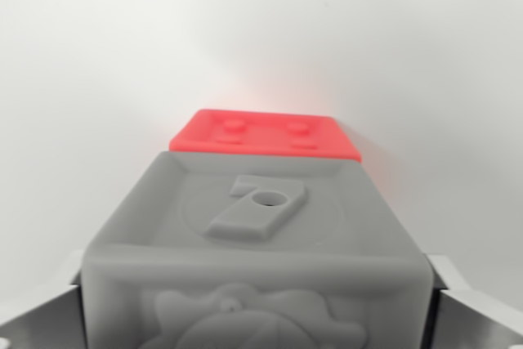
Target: Destack cube
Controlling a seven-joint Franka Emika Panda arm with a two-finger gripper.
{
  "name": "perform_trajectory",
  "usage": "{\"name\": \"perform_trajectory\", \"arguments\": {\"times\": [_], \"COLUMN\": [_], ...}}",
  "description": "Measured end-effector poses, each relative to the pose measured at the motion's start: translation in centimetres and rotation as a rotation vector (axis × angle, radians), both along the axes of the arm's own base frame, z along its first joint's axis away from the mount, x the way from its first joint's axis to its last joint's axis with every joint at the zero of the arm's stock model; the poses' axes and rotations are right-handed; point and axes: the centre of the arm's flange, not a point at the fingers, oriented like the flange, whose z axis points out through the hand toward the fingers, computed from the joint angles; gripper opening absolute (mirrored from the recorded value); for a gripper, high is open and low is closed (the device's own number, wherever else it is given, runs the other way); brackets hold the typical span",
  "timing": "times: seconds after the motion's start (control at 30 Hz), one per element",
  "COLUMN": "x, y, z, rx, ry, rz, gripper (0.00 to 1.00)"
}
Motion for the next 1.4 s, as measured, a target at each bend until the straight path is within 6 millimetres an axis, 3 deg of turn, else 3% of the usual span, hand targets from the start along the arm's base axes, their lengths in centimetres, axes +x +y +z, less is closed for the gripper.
{"name": "perform_trajectory", "arguments": {"times": [0.93, 1.4], "x": [0.0, 0.1], "y": [0.0, 0.0], "z": [0.1, 2.4], "rx": [0.0, 0.0], "ry": [0.0, -0.004], "rz": [0.0, 0.0], "gripper": [0.0, 0.0]}}
